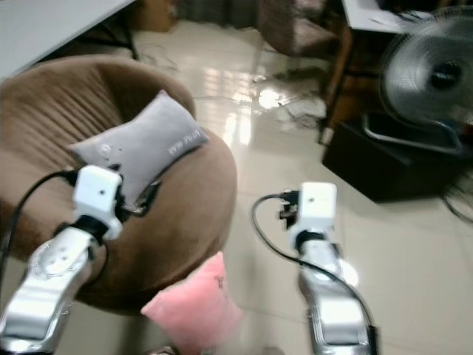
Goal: Move the pillow to the sofa from floor
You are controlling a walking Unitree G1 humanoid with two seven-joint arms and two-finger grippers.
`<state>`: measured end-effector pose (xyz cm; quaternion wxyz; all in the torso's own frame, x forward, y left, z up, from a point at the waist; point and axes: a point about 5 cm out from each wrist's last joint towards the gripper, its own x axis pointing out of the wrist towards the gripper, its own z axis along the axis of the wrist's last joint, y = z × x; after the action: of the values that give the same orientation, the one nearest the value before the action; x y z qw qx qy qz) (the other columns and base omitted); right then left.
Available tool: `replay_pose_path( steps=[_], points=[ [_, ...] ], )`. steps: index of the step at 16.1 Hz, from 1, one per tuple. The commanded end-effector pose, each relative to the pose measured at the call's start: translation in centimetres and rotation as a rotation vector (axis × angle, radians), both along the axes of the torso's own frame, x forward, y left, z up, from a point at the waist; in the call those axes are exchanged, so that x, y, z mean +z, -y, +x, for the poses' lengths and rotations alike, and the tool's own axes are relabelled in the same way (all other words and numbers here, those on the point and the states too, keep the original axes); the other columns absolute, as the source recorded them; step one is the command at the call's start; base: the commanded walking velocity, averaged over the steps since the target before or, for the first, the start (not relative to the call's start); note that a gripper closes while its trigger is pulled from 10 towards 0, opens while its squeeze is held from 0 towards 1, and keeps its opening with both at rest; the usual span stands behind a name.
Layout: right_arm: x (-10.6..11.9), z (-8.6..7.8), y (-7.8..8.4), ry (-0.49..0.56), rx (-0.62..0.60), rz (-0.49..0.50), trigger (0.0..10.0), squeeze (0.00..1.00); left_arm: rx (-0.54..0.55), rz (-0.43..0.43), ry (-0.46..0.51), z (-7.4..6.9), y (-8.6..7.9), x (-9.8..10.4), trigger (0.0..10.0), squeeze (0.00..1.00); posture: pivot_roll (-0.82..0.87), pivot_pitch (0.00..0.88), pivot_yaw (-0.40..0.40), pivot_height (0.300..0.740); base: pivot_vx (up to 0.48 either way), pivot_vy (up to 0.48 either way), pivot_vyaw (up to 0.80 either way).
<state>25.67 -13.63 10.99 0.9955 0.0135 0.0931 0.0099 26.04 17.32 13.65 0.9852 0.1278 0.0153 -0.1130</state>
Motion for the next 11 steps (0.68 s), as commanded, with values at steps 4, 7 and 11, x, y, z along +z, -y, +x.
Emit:
replay_pose_path(
  steps=[4, 7, 11],
  points=[
    [0.41, 0.05, 0.72, 0.009, -0.018, -0.017, 10.0, 0.00, -0.012, 0.001, 0.005, -0.05, 0.47, 0.23, 10.0, 0.00, 0.00, 0.078, 0.029, 0.740, 0.000, 0.413, -0.80],
    [0.35, 0.00, 0.74, 0.006, -0.019, -0.016, 10.0, 0.00, -0.013, 0.002, 0.001, -0.09, 0.44, 0.14, 10.0, 0.00, 0.00, 0.084, 0.029, 0.740, 0.000, 0.415, -0.80],
    [0.36, -0.11, 0.74, 0.004, -0.021, -0.017, 10.0, 0.00, -0.062, 0.044, 0.024, -0.30, 0.89, 0.45, 10.0, 0.00, 0.00, 0.087, 0.032, 0.740, 0.000, 0.087, -0.80]
  ],
)
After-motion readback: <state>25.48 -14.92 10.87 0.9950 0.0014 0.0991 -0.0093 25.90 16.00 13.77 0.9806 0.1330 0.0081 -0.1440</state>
